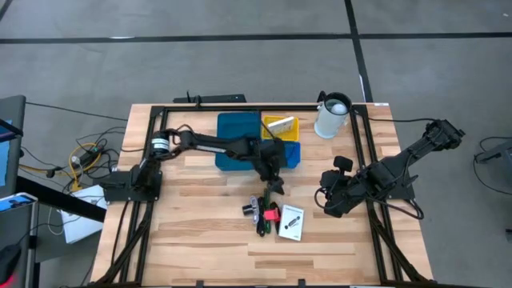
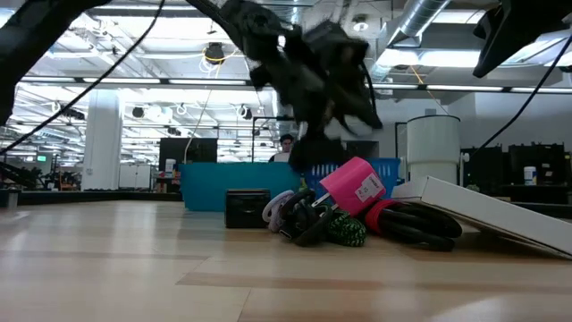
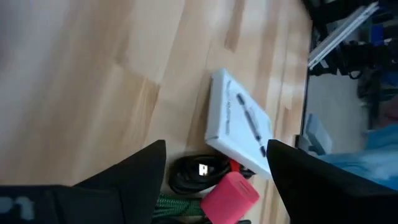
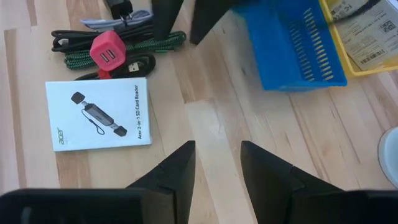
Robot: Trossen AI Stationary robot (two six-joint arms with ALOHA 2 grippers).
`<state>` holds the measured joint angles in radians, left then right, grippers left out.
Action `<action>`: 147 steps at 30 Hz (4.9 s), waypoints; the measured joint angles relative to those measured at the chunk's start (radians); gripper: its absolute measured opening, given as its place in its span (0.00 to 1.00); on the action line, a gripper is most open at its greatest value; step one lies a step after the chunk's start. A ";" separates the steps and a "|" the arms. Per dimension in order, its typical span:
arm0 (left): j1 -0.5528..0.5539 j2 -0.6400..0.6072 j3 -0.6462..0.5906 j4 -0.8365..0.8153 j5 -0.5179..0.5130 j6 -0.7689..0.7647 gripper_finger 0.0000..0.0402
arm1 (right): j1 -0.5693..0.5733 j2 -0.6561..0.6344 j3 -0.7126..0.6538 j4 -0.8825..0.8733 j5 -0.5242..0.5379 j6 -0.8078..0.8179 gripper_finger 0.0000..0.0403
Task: Pick and place items into bin
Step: Put the card reader box into the yellow bin
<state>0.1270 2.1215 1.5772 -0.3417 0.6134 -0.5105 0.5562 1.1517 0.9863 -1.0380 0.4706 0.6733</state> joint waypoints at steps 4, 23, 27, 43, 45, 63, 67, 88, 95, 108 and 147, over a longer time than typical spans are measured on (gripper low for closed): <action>-0.010 -0.113 0.000 -0.032 -0.078 0.059 0.67 | 0.000 0.000 0.000 0.000 0.000 0.000 0.30; -0.390 -0.569 -0.013 -0.191 -0.761 0.295 0.67 | 0.101 0.176 0.000 0.095 0.060 0.059 0.29; -0.478 -0.662 -0.058 -0.191 -0.966 0.309 0.67 | 0.110 0.323 0.000 0.127 0.078 0.142 0.27; -0.545 -0.972 -0.250 -0.338 -1.178 0.173 0.67 | 0.112 0.715 0.294 0.209 0.051 0.347 0.36; -0.545 -0.991 -0.250 -0.355 -1.178 0.173 0.67 | 0.117 0.743 0.345 0.205 0.046 0.344 0.43; -0.545 -1.018 -0.250 -0.456 -1.109 0.103 0.67 | 0.179 0.965 0.576 0.028 -0.080 0.531 0.72; -0.545 -1.018 -0.250 -0.456 -1.092 0.102 0.67 | 0.176 0.965 0.577 0.034 -0.080 0.532 0.72; -0.545 -1.018 -0.250 -0.455 -1.087 0.101 0.67 | 0.143 0.965 0.578 0.029 -0.080 0.398 0.72; -0.545 -1.018 -0.250 -0.455 -1.086 0.102 0.67 | 0.122 1.011 0.578 0.029 -0.100 0.322 0.72; -0.545 -1.018 -0.249 -0.456 -1.086 0.102 0.67 | 0.126 1.079 0.584 0.024 -0.067 0.333 0.72; -0.545 -1.006 -0.249 -0.476 -1.081 0.081 0.67 | 0.171 1.102 0.752 -0.184 -0.039 0.464 0.00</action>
<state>-0.4183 1.1152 1.3277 -0.8181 -0.4679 -0.4292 0.7276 2.2532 1.7383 -1.2216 0.4319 1.1370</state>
